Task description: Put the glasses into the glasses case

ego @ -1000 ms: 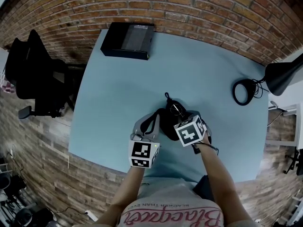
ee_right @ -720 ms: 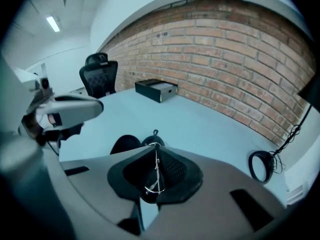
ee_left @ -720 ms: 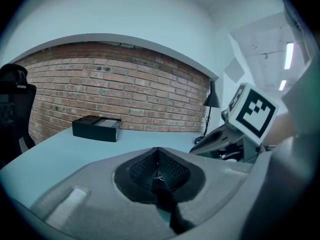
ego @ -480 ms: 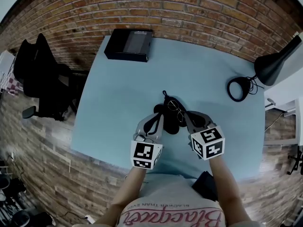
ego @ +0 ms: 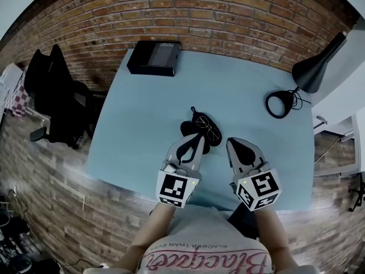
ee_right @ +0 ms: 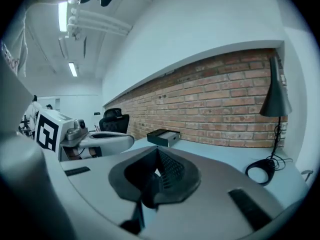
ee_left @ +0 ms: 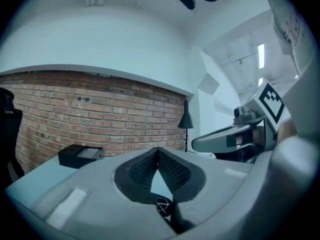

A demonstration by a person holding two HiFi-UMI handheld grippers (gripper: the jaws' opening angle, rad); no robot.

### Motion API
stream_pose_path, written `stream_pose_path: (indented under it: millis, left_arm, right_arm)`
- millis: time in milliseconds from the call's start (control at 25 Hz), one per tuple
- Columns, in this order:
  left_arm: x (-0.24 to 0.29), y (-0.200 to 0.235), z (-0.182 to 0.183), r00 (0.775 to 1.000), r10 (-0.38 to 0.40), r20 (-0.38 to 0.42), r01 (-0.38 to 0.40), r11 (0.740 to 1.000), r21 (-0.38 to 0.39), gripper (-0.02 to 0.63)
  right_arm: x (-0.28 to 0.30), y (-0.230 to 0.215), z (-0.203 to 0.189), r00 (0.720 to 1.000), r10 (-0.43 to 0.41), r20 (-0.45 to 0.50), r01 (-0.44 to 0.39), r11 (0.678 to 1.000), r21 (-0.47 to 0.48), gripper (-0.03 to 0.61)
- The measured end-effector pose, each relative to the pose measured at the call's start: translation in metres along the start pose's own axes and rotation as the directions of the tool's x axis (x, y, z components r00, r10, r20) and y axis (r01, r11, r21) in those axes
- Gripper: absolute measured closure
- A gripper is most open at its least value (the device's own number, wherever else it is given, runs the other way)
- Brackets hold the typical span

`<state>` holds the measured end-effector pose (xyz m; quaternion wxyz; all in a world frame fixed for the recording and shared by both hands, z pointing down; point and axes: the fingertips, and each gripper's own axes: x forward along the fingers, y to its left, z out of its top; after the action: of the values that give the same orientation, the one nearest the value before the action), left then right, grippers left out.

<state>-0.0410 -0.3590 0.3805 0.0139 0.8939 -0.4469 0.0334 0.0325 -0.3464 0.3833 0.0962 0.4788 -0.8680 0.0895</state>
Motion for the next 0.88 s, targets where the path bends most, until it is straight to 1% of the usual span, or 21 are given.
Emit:
stream_pose_path:
  millis: [200, 320, 400, 600, 680, 880]
  left_arm:
    - [-0.01, -0.025, 0.041, 0.995, -0.024, 0.099, 0.019, 0.999, 0.046, 0.609]
    - [-0.015, -0.037, 0.058, 0.99, -0.037, 0.138, 0.029, 0.998, 0.059, 0.609]
    - [-0.02, -0.044, 0.066, 0.986, -0.047, 0.16, 0.036, 0.997, 0.072, 0.609]
    - [-0.031, -0.057, 0.08, 0.981, -0.058, 0.186, 0.038, 0.993, 0.108, 0.609]
    - [-0.034, -0.059, 0.084, 0.979, -0.057, 0.193, 0.035, 0.992, 0.117, 0.609]
    - [-0.039, -0.058, 0.089, 0.978, -0.05, 0.204, 0.024, 0.992, 0.127, 0.609]
  right_arm:
    - [-0.029, 0.005, 0.028, 0.992, -0.034, 0.122, 0.036, 0.999, -0.012, 0.571]
    - [-0.044, 0.008, 0.045, 0.977, -0.051, 0.207, 0.062, 0.997, -0.046, 0.571]
    - [-0.052, 0.01, 0.054, 0.968, -0.061, 0.245, 0.078, 0.995, -0.063, 0.571]
    - [-0.068, 0.018, 0.065, 0.955, -0.067, 0.287, 0.094, 0.992, -0.081, 0.571]
    - [-0.071, 0.02, 0.067, 0.953, -0.072, 0.294, 0.104, 0.99, -0.094, 0.571]
    - [-0.074, 0.029, 0.069, 0.951, -0.064, 0.302, 0.1, 0.99, -0.103, 0.571]
